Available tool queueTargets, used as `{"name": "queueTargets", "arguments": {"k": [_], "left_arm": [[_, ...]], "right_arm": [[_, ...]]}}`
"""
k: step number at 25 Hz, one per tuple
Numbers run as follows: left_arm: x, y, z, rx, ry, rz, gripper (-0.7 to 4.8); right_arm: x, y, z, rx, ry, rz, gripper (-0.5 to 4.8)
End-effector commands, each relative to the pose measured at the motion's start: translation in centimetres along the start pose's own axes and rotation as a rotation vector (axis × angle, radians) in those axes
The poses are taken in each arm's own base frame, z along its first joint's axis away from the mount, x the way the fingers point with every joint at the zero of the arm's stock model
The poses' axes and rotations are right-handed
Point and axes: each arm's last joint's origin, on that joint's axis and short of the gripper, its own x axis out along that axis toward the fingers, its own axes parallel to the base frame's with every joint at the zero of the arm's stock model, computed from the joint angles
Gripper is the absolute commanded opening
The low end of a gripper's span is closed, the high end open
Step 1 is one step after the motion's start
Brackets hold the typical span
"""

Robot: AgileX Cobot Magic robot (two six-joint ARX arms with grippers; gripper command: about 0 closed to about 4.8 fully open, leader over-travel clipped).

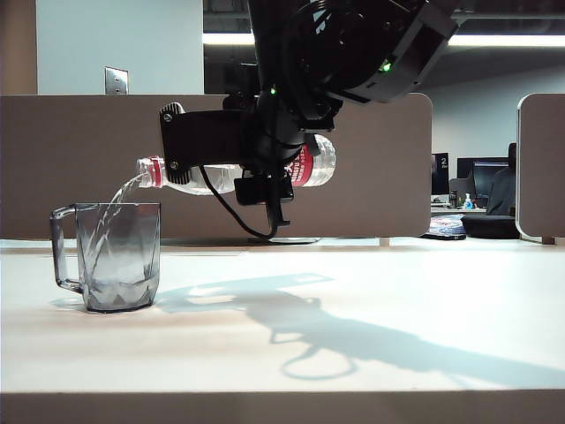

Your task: Pick up the mineral water bottle on the table and pour water into the mug until it's half full.

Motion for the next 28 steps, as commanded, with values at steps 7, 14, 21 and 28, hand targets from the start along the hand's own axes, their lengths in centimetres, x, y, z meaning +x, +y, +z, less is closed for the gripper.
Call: {"name": "queueTargets", "arguments": {"k": [7,14,21,28], "left_arm": [[-0.02,0.00,0.19,0.000,-0.011,-0.003,-0.05],[-0.02,0.00,0.19,0.000,-0.011,-0.004,-0.05],[-0.02,0.00,0.19,0.000,-0.011,-0.003,-0.05],[-0.02,0.00,0.19,0.000,-0.011,-0.003,-0.05]], "right_arm": [[-0.11,-1.29,-0.23,0.012,0.024,-0.066,2.66],[-0.10,-1.29,-0.29,0.012,0.030,-0.066,2.66],[-0.10,-1.20,-0.27,0.021,0.029,-0.058,2.66],[-0.13,-0.59,-0.16,0.099,0.028,-0.002,2.84]]}}
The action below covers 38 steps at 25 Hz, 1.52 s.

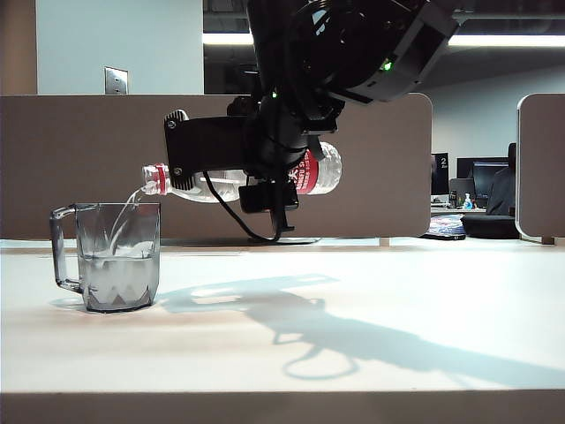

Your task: Pick up the mineral water bottle on the table and pour water into the mug until it's half full.

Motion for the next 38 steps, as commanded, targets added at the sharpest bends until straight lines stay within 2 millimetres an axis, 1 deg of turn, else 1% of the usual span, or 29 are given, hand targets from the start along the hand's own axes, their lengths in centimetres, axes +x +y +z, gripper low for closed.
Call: {"name": "queueTargets", "arguments": {"k": [1,4,11,14,15,17,19,20,23,27,29,34,35,36,38], "left_arm": [[0.0,0.0,0.2,0.000,-0.011,-0.003,-0.05],[0.0,0.0,0.2,0.000,-0.011,-0.003,-0.05],[0.0,0.0,0.2,0.000,-0.011,-0.003,-0.05],[0.0,0.0,0.2,0.000,-0.010,-0.003,-0.05],[0.0,0.0,0.2,0.000,-0.011,-0.004,-0.05],[0.0,0.0,0.2,0.000,-0.010,-0.003,-0.05],[0.0,0.0,0.2,0.000,-0.011,-0.003,-0.05],[0.0,0.0,0.2,0.000,-0.011,-0.004,-0.05],[0.0,0.0,0.2,0.000,-0.011,-0.003,-0.06],[0.0,0.0,0.2,0.000,-0.011,-0.003,-0.05],[0.0,0.0,0.2,0.000,-0.011,-0.003,-0.05],[0.0,0.0,0.2,0.000,-0.011,-0.003,-0.05],[0.0,0.0,0.2,0.000,-0.010,-0.004,-0.05],[0.0,0.0,0.2,0.000,-0.010,-0.004,-0.05],[0.0,0.0,0.2,0.000,-0.010,-0.004,-0.05]], "right_arm": [[-0.2,-1.0,0.0,0.124,0.002,-0.046,2.83],[-0.2,-1.0,0.0,0.187,0.013,-0.046,2.74],[-0.3,-1.1,-0.1,0.430,0.039,-0.057,2.69],[-0.5,-1.4,-0.1,0.613,0.043,-0.069,2.66],[-0.6,-1.5,-0.2,0.699,0.054,-0.076,2.58],[-0.8,-1.8,-0.3,0.795,0.060,-0.072,2.59],[-1.2,-2.0,-0.7,0.977,0.080,-0.056,2.59],[-1.2,-2.0,-0.8,1.030,0.091,-0.048,2.59],[-1.3,-1.9,-1.4,1.148,0.115,-0.031,2.59],[-1.2,-1.6,-1.8,1.254,0.131,-0.007,2.59],[-1.2,-1.4,-2.1,1.321,0.118,0.024,2.55],[-1.5,-0.7,-2.6,1.406,0.061,0.056,2.54],[-1.7,-0.4,-2.6,1.421,0.038,0.063,2.54],[-2.1,0.1,-2.9,1.467,-0.019,0.061,2.39],[-2.9,1.2,-3.6,1.571,-0.113,0.023,2.37]]}}
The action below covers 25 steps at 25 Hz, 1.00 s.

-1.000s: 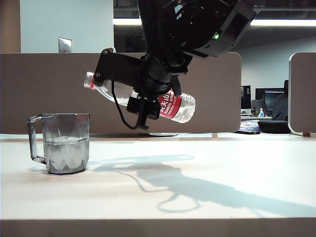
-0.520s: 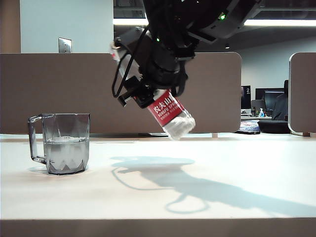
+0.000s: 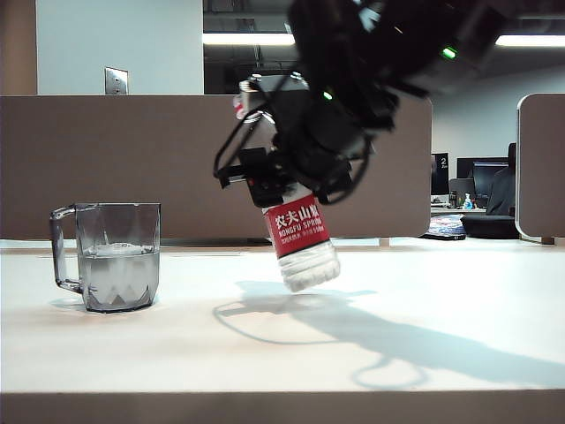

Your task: Pick up the mineral water bottle on the table and pour water into the mug until it's half full.

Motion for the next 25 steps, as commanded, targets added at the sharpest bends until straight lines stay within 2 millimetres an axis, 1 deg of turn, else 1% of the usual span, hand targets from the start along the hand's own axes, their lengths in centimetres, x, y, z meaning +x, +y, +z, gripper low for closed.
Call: {"name": "queueTargets", "arguments": {"k": [1,4,6,9,12,14,15,17,20,23,25], "left_arm": [[0.0,0.0,0.2,0.000,-0.011,-0.003,-0.05],[0.0,0.0,0.2,0.000,-0.010,-0.003,-0.05],[0.0,0.0,0.2,0.000,-0.010,-0.003,-0.05],[0.0,0.0,0.2,0.000,-0.011,-0.003,-0.05],[0.0,0.0,0.2,0.000,-0.010,-0.003,-0.05],[0.0,0.0,0.2,0.000,-0.010,-0.003,-0.05],[0.0,0.0,0.2,0.000,-0.011,-0.003,-0.05],[0.0,0.0,0.2,0.000,-0.010,-0.003,-0.05],[0.0,0.0,0.2,0.000,-0.010,-0.003,-0.05],[0.0,0.0,0.2,0.000,-0.010,-0.003,-0.05],[0.0,0.0,0.2,0.000,-0.010,-0.003,-0.05]], "right_arm": [[-1.3,-1.1,-0.6,0.200,-0.220,0.035,2.37],[-2.0,-2.3,-2.3,0.292,-0.266,0.013,2.38],[-2.2,-2.6,-3.2,0.293,-0.249,0.001,2.39],[-2.2,-2.6,-3.7,0.284,-0.233,-0.002,2.43],[-2.3,-2.6,-3.9,0.275,-0.225,-0.001,2.77],[-2.3,-2.5,-4.0,0.273,-0.217,-0.001,2.85],[-2.3,-2.6,-4.1,0.271,-0.212,-0.002,3.15],[-2.3,-2.5,-4.1,0.271,-0.210,-0.002,3.29],[-2.3,-2.5,-4.3,0.269,-0.201,0.000,4.10],[-2.8,-2.1,-5.0,0.261,-0.171,0.013,4.44],[-3.2,-1.8,-5.2,0.257,-0.168,0.018,4.79]]}}
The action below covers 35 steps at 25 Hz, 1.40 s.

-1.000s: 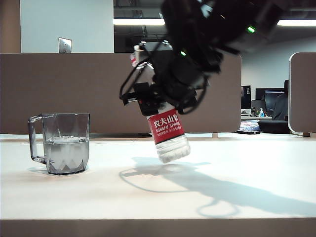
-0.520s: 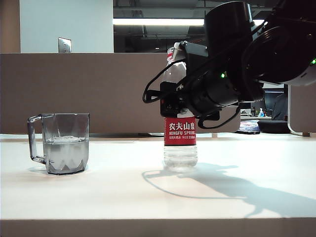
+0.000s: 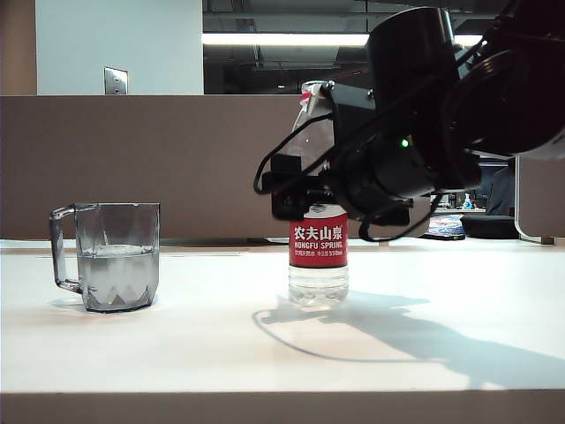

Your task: Pick up the mineral water bottle on the table and pour water into the mug until it's half full.

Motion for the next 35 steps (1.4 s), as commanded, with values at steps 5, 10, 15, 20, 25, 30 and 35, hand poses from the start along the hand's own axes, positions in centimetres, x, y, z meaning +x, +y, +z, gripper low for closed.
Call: {"name": "queueTargets", "arguments": {"k": [5,10,15,20,25,30,35], "left_arm": [[0.0,0.0,0.2,0.000,-0.011,-0.003,-0.05],[0.0,0.1,0.2,0.000,-0.011,0.005,-0.05],[-0.1,1.3,0.2,-0.002,-0.011,0.123,-0.05],[-0.4,3.0,0.2,-0.004,-0.009,0.309,-0.05],[-0.5,3.1,0.1,-0.004,-0.008,0.317,-0.05],[-0.5,3.1,0.1,-0.005,-0.008,0.321,-0.05],[-0.5,3.1,0.1,-0.004,-0.009,0.320,-0.05]], "right_arm": [[-3.0,0.3,0.5,0.008,-0.021,-0.010,4.79],[-6.1,-0.3,0.6,0.048,-0.037,0.000,4.79],[-9.9,-1.6,0.5,0.113,-0.073,0.008,4.79],[-14.1,-2.0,0.7,0.141,-0.048,0.053,2.25],[-16.9,-2.0,1.9,0.133,-0.042,0.103,0.66],[-20.7,-3.1,3.6,0.163,-0.128,0.136,-0.07],[-22.5,-3.9,4.5,0.197,-0.217,0.152,-0.06]]}}
